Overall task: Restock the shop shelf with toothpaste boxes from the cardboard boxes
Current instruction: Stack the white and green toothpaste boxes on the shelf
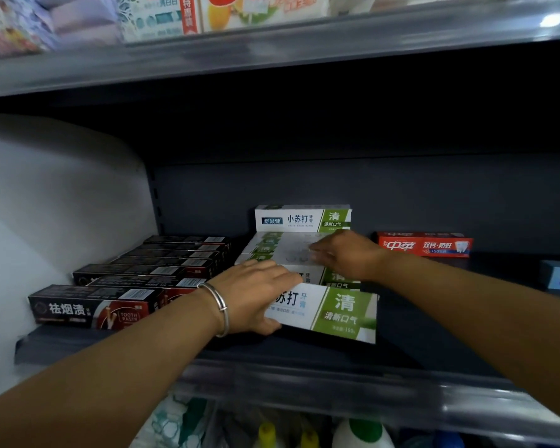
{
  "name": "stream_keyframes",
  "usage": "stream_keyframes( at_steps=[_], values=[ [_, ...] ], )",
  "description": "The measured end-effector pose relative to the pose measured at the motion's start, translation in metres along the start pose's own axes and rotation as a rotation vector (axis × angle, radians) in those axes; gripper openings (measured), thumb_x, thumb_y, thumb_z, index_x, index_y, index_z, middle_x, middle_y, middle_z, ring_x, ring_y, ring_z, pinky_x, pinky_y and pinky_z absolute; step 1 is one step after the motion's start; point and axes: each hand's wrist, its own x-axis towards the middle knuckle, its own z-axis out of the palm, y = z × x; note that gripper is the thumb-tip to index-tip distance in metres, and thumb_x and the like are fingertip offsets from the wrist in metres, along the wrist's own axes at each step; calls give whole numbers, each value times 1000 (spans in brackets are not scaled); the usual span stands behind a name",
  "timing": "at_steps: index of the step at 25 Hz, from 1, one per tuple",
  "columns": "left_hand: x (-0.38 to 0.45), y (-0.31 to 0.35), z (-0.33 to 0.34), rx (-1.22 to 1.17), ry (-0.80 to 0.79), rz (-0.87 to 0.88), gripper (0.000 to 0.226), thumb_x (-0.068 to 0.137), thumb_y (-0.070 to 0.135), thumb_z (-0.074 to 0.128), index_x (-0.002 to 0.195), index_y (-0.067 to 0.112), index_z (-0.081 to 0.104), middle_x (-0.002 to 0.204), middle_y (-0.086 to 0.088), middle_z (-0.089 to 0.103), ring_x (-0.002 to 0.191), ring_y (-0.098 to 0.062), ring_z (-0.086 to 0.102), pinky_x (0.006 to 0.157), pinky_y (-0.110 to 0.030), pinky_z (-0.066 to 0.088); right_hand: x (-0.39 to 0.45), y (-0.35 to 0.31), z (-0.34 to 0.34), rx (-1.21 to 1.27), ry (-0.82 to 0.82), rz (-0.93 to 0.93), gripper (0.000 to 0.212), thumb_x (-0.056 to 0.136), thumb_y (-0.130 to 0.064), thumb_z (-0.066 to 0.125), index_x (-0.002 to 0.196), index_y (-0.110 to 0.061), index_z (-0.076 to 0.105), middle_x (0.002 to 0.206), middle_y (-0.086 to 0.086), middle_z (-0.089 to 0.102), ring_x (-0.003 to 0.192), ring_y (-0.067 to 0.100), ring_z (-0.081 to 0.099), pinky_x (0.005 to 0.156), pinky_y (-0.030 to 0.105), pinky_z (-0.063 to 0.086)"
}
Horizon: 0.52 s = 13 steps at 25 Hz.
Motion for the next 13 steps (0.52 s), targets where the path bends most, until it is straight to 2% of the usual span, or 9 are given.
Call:
stream_keyframes(
  at_steps=[2,4,5,7,9,13],
  values=[
    [1,1,-1,19,19,-40,70,81,44,60,140,23,28,135,4,43,123,-14,38,107,-28,30,-9,-12,-15,279,-194,65,53,94,-54,38,126,-16,57,128,2,57,117,20,52,103,34,40],
    [4,3,-1,51,23,-76,71,81,43,60,141,22,26,135,3,43,124,-15,38,107,-28,30,-19,-19,-21,361,-389,89,54,89,-56,47,128,-20,57,127,-2,58,118,17,53,106,35,39],
    [4,3,-1,65,28,-89,71,82,43,60,141,22,26,136,3,42,125,-15,37,107,-28,30,-24,-20,-21,374,-415,69,50,88,-50,54,128,-21,57,127,-3,59,119,16,53,106,35,40],
    [4,7,0,55,80,-118,71,82,40,62,141,22,27,137,3,41,126,-15,37,106,-27,29,-27,-17,-15,402,-309,1,44,88,-34,62,129,-22,57,127,-4,59,119,16,53,106,34,41],
    [2,9,3,40,179,-145,71,78,35,67,139,20,34,135,3,44,125,-16,40,104,-28,31,-26,-13,-4,341,-142,-77,43,89,-26,62,130,-21,55,130,-3,58,120,15,52,107,33,40],
    [-1,17,21,91,208,-64,53,63,18,77,112,21,58,105,4,60,95,-16,60,81,-28,48,-25,-6,28,158,21,-170,46,89,-21,62,135,-17,52,135,3,54,126,20,46,110,29,33]
  ],
)
